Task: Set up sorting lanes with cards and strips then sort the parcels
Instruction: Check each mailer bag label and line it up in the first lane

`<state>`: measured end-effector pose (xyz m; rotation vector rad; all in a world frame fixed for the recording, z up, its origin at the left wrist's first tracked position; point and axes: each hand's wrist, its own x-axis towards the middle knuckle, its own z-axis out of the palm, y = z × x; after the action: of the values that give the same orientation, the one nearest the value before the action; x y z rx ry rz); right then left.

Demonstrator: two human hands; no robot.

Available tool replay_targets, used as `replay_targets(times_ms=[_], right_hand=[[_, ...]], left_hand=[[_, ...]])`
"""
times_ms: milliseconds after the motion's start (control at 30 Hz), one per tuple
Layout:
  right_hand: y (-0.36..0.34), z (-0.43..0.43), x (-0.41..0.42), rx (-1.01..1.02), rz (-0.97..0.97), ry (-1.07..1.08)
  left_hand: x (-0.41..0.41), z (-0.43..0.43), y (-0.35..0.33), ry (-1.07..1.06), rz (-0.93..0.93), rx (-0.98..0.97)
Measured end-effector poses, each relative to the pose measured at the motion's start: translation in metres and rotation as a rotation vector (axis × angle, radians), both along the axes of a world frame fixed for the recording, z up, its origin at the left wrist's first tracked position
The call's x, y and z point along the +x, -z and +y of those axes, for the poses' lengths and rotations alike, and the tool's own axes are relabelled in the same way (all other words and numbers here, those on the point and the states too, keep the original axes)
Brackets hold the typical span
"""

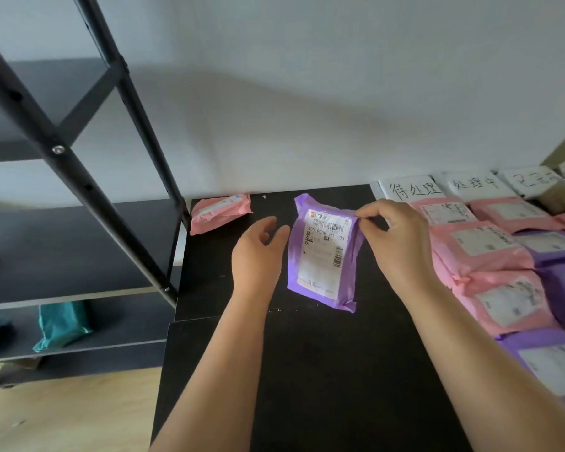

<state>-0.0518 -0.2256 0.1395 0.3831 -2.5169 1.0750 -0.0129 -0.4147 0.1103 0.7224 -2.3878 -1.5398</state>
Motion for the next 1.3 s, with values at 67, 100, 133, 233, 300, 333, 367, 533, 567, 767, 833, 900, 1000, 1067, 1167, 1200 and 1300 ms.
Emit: replay_targets(times_ms=[67, 100, 133, 233, 300, 333, 367, 533, 567, 767, 833, 900, 1000, 1067, 1167, 1200, 1300], right_hand=[[-0.012, 0.010, 0.015, -0.063, 0.012, -0.020], [-0.018, 0.015, 0.022, -0.111, 0.009, -0.029], [-0.024, 0.020, 0.029, -0.161, 0.002, -0.039], [-0.039, 0.038, 0.049, -0.273, -0.005, -0.078], [-0.045, 0.051, 0.062, -0.325, 0.016, -0.095], [-0.049, 0.058, 0.067, -0.343, 0.041, -0.094], [-0.052, 0.065, 0.072, -0.353, 0.068, -0.086], [-0.064, 0.102, 0.094, -0.422, 0.026, 0.001], [-0.066, 0.108, 0.099, -0.489, -0.023, 0.024], [-0.087, 0.139, 0.132, -0.596, -0.168, -0.055], [-0.092, 0.147, 0.140, -0.586, -0.185, -0.138], [-0.095, 0.156, 0.144, -0.559, -0.148, -0.133], [-0.097, 0.165, 0.149, -0.577, -0.089, -0.086], [-0.097, 0.171, 0.151, -0.566, -0.027, -0.053], [-0.098, 0.180, 0.153, -0.551, 0.053, -0.042], [-0.099, 0.182, 0.154, -0.556, 0.071, -0.048], [-0.100, 0.187, 0.158, -0.568, 0.086, -0.059]], left_hand=[[0.017, 0.012, -0.014, 0.060, 0.010, 0.188], [0.026, 0.019, -0.021, 0.080, 0.016, 0.282], [0.035, 0.026, -0.028, 0.087, 0.030, 0.344], [0.058, 0.049, -0.049, 0.069, 0.109, 0.401], [0.070, 0.064, -0.061, 0.048, 0.148, 0.430], [0.075, 0.073, -0.067, 0.031, 0.165, 0.441], [0.081, 0.082, -0.073, 0.009, 0.183, 0.448], [0.105, 0.120, -0.097, -0.074, 0.253, 0.440], [0.110, 0.126, -0.102, -0.075, 0.274, 0.448], [0.133, 0.164, -0.125, -0.132, 0.370, 0.420], [0.139, 0.175, -0.129, -0.128, 0.393, 0.458], [0.145, 0.183, -0.134, -0.114, 0.405, 0.475], [0.151, 0.193, -0.139, -0.050, 0.413, 0.513], [0.154, 0.199, -0.143, -0.016, 0.419, 0.529], [0.159, 0.208, -0.146, -0.002, 0.438, 0.517], [0.160, 0.209, -0.147, -0.001, 0.447, 0.519], [0.163, 0.212, -0.149, -0.002, 0.468, 0.523]])
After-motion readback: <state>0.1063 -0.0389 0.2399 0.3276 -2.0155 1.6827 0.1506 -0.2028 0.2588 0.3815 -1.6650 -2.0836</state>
